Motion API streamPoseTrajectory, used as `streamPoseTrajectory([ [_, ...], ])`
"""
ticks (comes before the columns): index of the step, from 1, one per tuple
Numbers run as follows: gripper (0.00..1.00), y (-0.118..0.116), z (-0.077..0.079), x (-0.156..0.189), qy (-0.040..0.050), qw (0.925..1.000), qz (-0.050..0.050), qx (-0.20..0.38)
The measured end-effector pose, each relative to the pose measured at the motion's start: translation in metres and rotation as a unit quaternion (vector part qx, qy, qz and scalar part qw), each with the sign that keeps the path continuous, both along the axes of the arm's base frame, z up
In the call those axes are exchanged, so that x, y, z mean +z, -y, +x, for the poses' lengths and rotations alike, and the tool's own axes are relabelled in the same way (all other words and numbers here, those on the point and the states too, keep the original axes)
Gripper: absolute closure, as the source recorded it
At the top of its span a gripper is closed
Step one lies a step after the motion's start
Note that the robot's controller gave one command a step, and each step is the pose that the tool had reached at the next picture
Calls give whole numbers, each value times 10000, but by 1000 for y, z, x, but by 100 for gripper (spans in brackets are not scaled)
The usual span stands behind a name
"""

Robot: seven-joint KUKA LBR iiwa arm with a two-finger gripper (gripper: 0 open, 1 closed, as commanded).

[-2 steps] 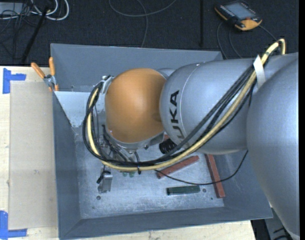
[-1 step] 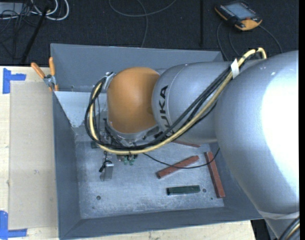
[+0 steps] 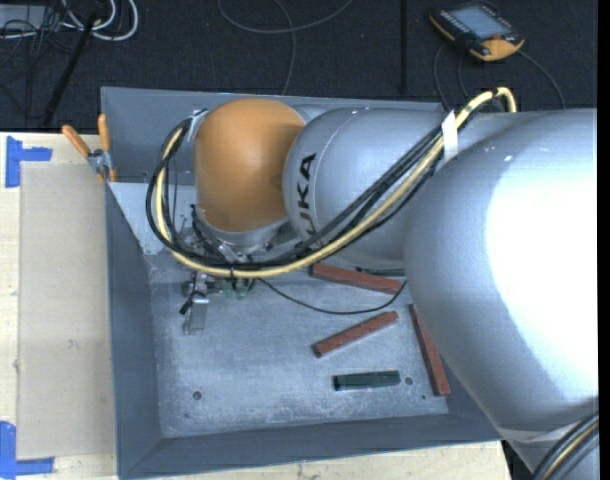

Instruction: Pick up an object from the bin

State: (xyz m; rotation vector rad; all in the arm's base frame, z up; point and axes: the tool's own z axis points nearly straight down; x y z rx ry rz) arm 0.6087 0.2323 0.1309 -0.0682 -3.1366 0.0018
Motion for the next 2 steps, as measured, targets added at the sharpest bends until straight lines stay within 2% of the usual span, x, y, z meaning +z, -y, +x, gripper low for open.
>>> streamPoseTrajectory([
  [1,0,56,12,-16,19,9997,3,236],
  [2,0,43,11,-65,-5,9998,-1,-186],
])
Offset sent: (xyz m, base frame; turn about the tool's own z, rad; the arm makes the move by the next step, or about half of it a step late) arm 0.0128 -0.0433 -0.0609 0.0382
